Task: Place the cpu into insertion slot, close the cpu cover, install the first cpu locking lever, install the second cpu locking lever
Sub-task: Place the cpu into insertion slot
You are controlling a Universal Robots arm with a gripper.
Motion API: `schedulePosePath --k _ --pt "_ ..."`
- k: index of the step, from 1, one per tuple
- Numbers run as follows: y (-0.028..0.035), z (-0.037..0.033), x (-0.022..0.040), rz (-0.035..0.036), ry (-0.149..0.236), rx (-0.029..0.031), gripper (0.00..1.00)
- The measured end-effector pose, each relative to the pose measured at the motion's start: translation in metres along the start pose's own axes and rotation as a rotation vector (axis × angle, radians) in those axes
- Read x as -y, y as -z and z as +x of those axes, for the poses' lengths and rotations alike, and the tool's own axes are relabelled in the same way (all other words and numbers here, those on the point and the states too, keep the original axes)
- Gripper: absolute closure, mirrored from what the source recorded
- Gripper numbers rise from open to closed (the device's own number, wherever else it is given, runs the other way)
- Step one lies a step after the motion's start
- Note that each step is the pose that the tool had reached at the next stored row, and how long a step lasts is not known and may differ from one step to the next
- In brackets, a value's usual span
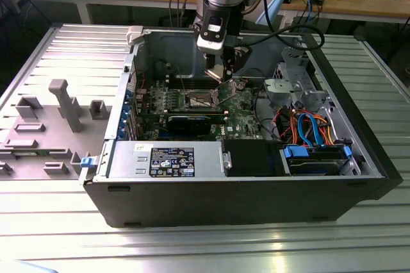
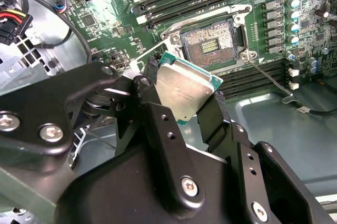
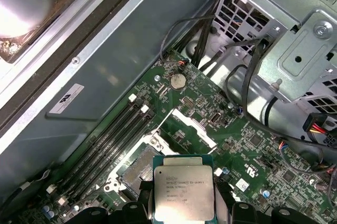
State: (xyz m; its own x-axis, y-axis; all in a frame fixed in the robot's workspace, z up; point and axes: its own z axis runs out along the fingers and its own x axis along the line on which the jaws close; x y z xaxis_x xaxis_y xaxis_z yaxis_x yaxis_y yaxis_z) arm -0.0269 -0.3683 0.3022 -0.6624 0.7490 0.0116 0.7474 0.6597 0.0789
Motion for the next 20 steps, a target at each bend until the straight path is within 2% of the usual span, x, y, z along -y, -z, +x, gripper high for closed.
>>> schedulePosePath --k 20 --pt "-0.0009 0.0 0.0001 0.0039 -0.047 0.0088 0.45"
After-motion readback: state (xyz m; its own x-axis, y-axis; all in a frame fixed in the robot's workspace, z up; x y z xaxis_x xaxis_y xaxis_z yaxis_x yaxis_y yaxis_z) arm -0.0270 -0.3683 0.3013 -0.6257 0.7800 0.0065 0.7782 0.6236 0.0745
